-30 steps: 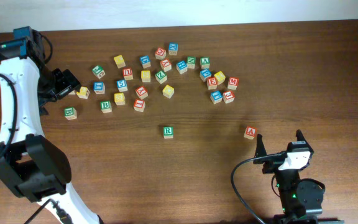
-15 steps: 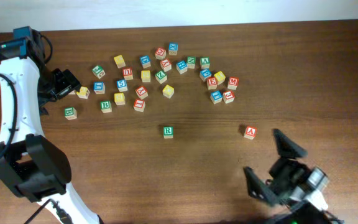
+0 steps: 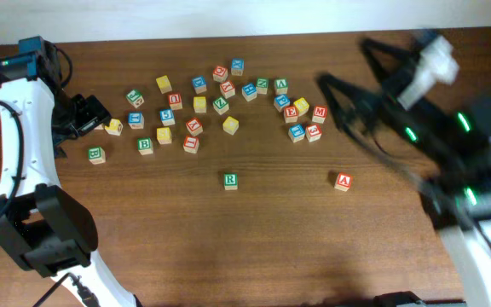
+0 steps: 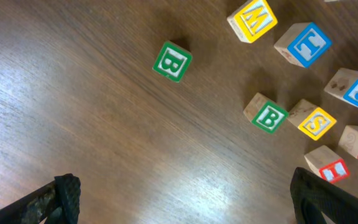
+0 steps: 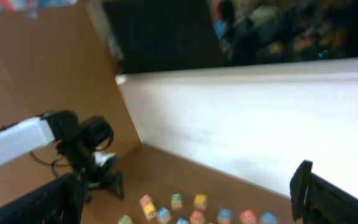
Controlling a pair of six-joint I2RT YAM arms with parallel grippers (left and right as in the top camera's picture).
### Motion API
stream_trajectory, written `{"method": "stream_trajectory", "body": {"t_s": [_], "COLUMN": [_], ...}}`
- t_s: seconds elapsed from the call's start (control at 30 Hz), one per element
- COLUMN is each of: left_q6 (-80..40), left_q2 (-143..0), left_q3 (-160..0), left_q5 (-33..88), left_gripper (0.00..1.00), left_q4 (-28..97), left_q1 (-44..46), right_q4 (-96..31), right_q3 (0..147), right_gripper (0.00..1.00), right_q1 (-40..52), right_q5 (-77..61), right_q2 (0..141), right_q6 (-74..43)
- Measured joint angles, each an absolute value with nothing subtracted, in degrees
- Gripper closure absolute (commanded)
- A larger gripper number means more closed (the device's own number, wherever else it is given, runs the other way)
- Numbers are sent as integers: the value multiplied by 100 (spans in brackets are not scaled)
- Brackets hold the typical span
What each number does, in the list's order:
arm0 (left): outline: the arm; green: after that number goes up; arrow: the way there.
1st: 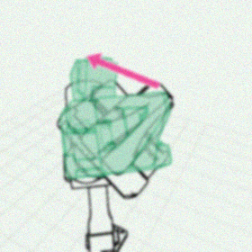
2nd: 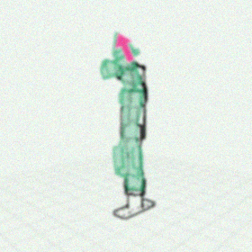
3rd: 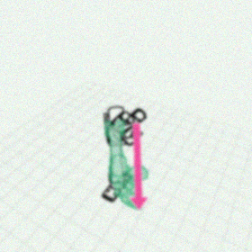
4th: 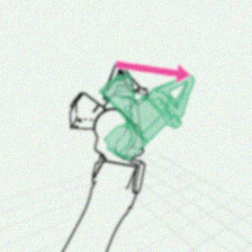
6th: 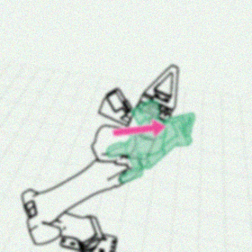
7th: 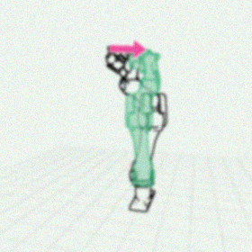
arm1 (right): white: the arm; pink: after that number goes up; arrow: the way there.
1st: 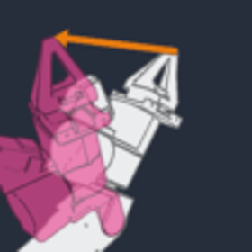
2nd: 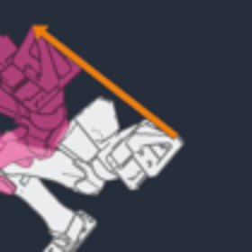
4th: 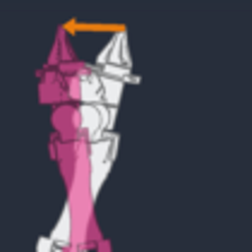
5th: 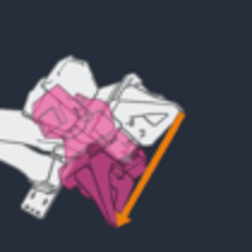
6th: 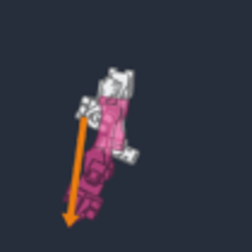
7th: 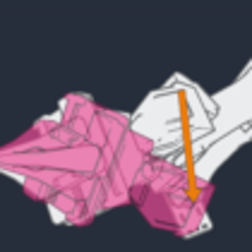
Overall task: Spell out RSS
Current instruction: 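Reach the right gripper into the cluster and grasp a yellow S block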
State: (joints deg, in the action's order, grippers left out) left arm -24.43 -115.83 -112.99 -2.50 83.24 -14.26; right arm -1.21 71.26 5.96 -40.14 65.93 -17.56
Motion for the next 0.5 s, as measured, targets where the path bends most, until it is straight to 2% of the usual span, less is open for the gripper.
{"method": "stream_trajectory", "body": {"t_s": [0.13,0.27,0.43,0.47,0.5], "left_q6": [-2440,-2443,-2440,-2443,-2443], "left_q2": [-11583,-11583,-11583,-11583,-11583], "left_q3": [-11295,-11295,-11295,-11295,-11295], "left_q5": [-255,-248,-250,-252,-252], "left_gripper": [0,1,1,1,1], "left_q4": [8309,8320,8320,8320,8318], "left_q1": [-1426,-1426,-1426,-1426,-1426], "right_q4": [-1538,-2685,-2877,-2821,-2823], "right_q3": [9227,11212,11493,11498,11522], "right_gripper": [2,2,1,14,21], "right_q1": [1767,2401,2720,2740,2797], "right_q5": [-3664,-3336,-4047,-4064,-3732], "right_q2": [8827,10930,11740,11740,11743], "right_q6": [-1264,-1157,-1216,-1229,-1496]}}
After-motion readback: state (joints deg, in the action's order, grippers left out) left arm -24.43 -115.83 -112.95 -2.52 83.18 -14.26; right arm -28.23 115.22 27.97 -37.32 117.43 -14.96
